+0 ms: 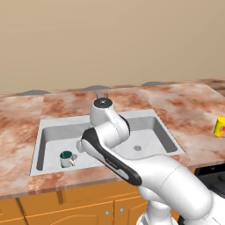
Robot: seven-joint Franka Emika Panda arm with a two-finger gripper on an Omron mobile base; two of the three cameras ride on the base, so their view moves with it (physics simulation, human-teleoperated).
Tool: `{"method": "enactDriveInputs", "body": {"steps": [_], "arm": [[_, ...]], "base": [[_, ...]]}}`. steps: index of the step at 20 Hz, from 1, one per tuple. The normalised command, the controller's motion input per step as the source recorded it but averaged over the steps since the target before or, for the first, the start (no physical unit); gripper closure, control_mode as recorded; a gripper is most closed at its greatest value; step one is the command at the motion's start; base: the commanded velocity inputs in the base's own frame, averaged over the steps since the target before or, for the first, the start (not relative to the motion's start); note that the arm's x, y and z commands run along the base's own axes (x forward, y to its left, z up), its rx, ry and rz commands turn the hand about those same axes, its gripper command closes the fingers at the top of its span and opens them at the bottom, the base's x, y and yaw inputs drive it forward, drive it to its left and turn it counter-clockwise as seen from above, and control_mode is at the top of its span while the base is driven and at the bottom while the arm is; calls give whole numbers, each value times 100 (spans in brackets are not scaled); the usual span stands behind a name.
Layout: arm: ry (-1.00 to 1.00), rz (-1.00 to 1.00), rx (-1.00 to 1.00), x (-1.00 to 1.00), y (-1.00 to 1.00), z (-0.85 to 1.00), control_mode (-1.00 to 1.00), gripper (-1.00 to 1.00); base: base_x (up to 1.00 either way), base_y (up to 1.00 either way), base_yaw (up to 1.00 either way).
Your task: Move any existing items from the left basin to the right basin for drying. Then move the cup from the counter to the left basin of the sink for washing.
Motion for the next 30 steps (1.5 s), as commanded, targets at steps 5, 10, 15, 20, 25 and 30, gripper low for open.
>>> {"method": "enactDriveInputs", "body": {"steps": [5, 10, 15, 20, 25, 30], "arm": [[0, 0, 0, 3, 0, 0, -100, -100], [0, 1, 0, 2, 0, -2, -100, -100], [0, 1, 0, 4, 0, -3, -100, -100], [0, 0, 0, 27, 1, 0, -100, -100], [0, 0, 0, 42, 8, 0, -100, -100], [1, 0, 0, 34, 18, -10, -100, -100]], "base": [[0, 0, 0], [0, 0, 0], [0, 0, 0], [0, 0, 0], [0, 0, 0], [0, 0, 0]]}}
